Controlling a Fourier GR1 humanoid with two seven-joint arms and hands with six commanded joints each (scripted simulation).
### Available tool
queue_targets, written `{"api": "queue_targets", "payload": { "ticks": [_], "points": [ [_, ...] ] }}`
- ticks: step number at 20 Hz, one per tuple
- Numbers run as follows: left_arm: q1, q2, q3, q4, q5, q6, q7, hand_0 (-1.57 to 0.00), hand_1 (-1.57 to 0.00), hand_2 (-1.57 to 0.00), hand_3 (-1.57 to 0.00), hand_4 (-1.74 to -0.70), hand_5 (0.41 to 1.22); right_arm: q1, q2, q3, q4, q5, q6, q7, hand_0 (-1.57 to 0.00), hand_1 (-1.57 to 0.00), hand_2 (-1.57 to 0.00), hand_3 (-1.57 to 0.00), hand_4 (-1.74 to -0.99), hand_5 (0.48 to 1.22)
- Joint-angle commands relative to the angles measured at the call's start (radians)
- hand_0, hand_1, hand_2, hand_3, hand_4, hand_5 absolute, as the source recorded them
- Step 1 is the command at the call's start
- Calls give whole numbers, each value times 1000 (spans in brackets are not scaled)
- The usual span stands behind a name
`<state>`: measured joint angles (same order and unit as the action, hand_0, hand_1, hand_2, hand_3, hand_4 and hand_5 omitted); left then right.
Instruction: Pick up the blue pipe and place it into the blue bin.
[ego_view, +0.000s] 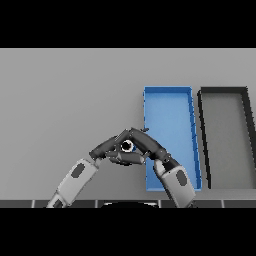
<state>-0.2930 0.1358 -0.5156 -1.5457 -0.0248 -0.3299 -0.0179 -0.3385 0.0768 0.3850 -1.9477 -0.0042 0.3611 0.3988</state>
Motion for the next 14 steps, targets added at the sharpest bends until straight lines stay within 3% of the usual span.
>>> {"api": "queue_targets", "payload": {
  "ticks": [1, 3, 8, 11, 14],
  "points": [
    [14, 3, 2, -9, 11, 0, 32, -33, -27, -28, -11, -853, 623, -1, 2, 0, 10, 6, 1, -7, -1570, -1570, -1570, -1570, -1488, 1220],
    [27, -6, -1, -20, 16, 12, 91, -21, -17, -17, -7, -873, 612, 2, 6, -15, 10, -4, -1, -20, -1571, -1571, -1571, -1570, -1491, 1220],
    [22, 0, 1, -18, 14, 11, 104, -6, -5, -5, -1, -873, 543, -60, 82, -99, -17, -264, -53, 128, -1571, -1571, -1571, -1571, -1493, 1221],
    [32, 8, 1, -26, 19, 6, 110, -3, -2, -2, 0, -865, 523, -135, 67, -152, -43, -361, -105, 191, -1571, -1571, -1571, -1571, -1493, 1221],
    [46, 17, -1, -46, 20, 8, 119, -1, -1, -1, 0, -864, 503, -256, -32, -177, -43, -419, -221, 208, -1571, -1571, -1571, -1571, -1493, 1221]
  ]
}}
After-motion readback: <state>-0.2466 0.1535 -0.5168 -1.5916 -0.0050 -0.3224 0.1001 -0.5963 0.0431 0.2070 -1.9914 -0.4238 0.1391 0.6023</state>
